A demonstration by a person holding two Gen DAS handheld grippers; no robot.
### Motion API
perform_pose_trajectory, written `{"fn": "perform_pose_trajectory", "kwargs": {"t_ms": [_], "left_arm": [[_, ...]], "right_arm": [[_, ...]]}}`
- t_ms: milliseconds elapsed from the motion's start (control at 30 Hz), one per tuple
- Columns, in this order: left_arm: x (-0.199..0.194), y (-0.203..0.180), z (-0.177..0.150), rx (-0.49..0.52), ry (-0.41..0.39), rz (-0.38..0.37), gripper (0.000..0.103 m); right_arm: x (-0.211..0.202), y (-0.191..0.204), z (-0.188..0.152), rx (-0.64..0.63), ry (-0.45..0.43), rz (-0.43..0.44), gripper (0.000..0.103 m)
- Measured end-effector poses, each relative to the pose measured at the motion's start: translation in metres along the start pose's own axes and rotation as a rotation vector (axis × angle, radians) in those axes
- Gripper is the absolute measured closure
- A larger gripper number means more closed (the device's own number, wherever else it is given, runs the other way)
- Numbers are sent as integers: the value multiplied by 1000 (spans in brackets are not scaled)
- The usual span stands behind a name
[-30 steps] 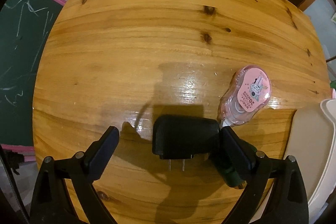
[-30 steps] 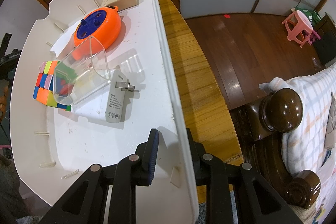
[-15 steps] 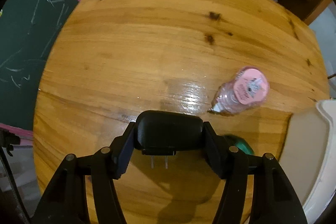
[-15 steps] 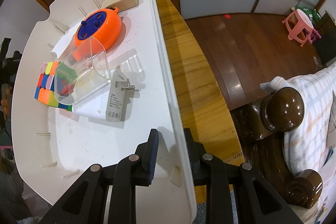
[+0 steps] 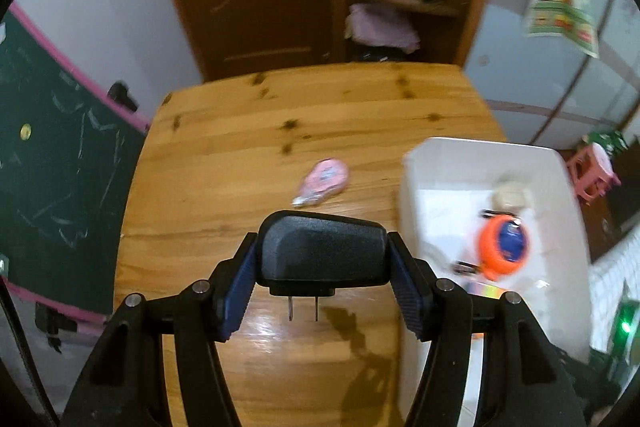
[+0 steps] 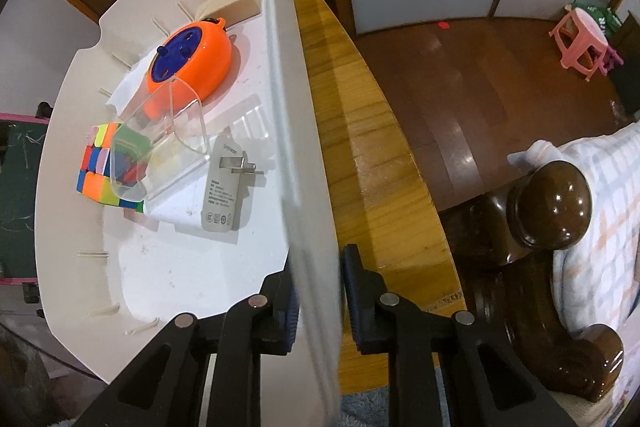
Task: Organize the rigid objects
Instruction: 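Lift the black charger with the left tool and carry it into the tray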
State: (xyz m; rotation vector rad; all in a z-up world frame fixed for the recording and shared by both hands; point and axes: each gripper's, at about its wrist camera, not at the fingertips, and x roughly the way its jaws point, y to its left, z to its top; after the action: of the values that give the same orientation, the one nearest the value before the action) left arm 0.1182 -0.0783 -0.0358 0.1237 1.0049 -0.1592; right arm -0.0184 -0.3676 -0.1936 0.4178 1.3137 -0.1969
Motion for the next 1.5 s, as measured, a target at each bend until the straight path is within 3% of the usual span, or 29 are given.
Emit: {"fn": "perform_pose_trajectory", "kwargs": {"t_ms": [267,633,1033,1500], "left_arm": [[-19,-55,-14,125,-21,-84,37],[-7,-119,-35,221,9,-138,37],[5,-143,-46,242,65,-176,37],[32,-152,-60,257,119,-164,37]], "right_arm": [[3,-10,1,17,13,49,85],[3,-13,0,14,14,66,84],[3,-12,-1,11,11,66,84],[3,-12,0,22,9,69,84]]}}
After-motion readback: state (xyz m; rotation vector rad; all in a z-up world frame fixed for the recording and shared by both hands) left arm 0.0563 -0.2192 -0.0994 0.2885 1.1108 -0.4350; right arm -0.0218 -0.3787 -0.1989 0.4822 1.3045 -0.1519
